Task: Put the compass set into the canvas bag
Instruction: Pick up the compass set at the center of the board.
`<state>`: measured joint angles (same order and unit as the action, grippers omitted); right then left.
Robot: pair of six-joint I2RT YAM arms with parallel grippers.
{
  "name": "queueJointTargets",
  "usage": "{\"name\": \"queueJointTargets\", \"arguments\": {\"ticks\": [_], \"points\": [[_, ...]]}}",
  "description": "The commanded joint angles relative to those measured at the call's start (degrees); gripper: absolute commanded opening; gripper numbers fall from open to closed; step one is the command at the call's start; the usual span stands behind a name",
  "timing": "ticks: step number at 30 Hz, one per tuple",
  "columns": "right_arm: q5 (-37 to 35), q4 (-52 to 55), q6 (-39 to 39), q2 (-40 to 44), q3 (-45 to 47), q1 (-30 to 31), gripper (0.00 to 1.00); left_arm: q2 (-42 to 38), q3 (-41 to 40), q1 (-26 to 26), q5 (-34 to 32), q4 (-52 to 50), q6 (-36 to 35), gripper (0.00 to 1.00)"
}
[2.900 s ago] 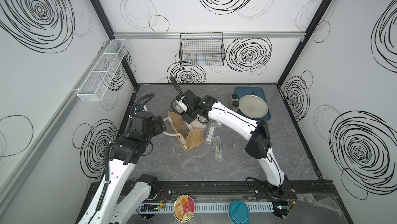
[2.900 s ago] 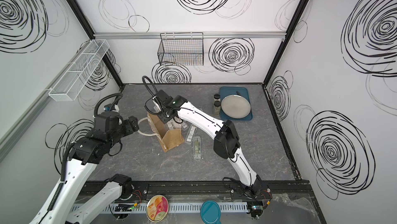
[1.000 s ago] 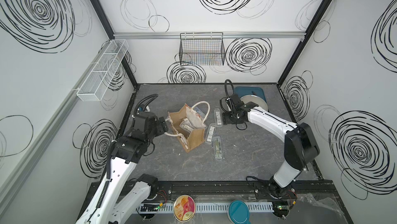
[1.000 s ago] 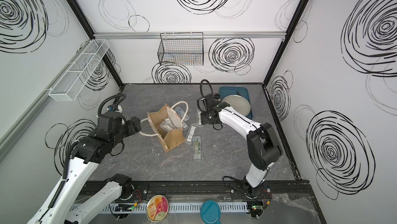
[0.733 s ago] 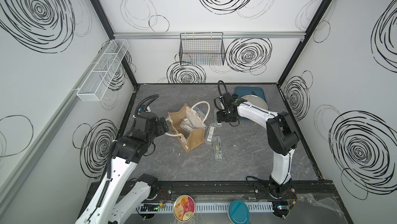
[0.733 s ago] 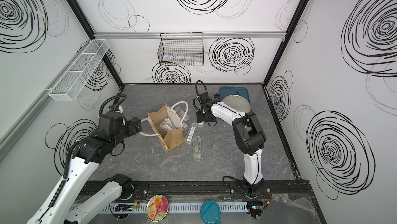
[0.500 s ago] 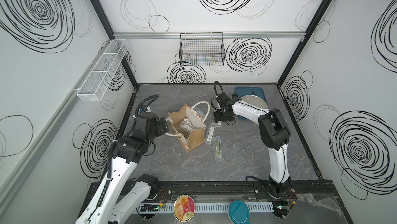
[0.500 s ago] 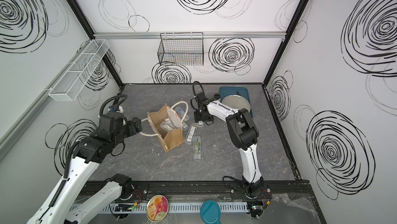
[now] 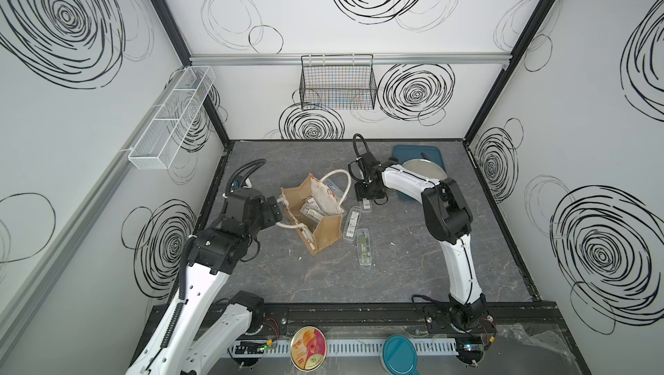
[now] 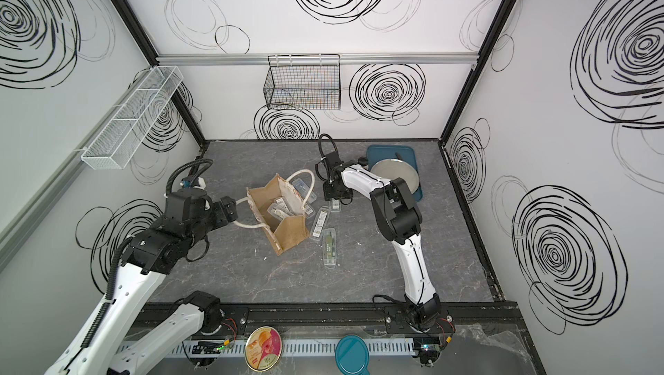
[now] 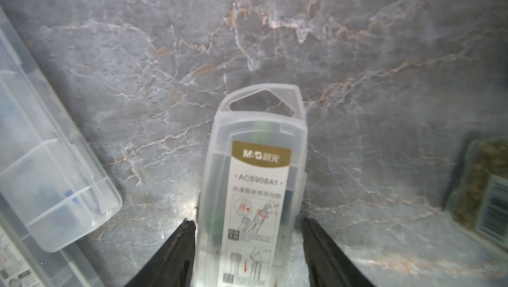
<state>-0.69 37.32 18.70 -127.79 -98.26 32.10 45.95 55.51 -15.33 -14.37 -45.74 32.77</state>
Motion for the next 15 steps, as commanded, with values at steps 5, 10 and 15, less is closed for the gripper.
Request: {"name": "queueJointTargets", "arguments": {"ticks": [5,10,15], "points": [[0.7,0.9,-0.4,2.6,3.9,-0.3,0.48,0.9,0.0,0.1,-0.1,1.7,0.1,0.88],[1.4,-0.5,-0.7,10.8,8.6,-0.4,0.44,1.2,0.7,1.7,1.6,2.1,-0.3,0.89],[1.6,-0.4,-0.9,18.4,12.4,-0.4,0.43,1.7,1.2,2.9,3.5,2.3,-0.3,0.89]]}}
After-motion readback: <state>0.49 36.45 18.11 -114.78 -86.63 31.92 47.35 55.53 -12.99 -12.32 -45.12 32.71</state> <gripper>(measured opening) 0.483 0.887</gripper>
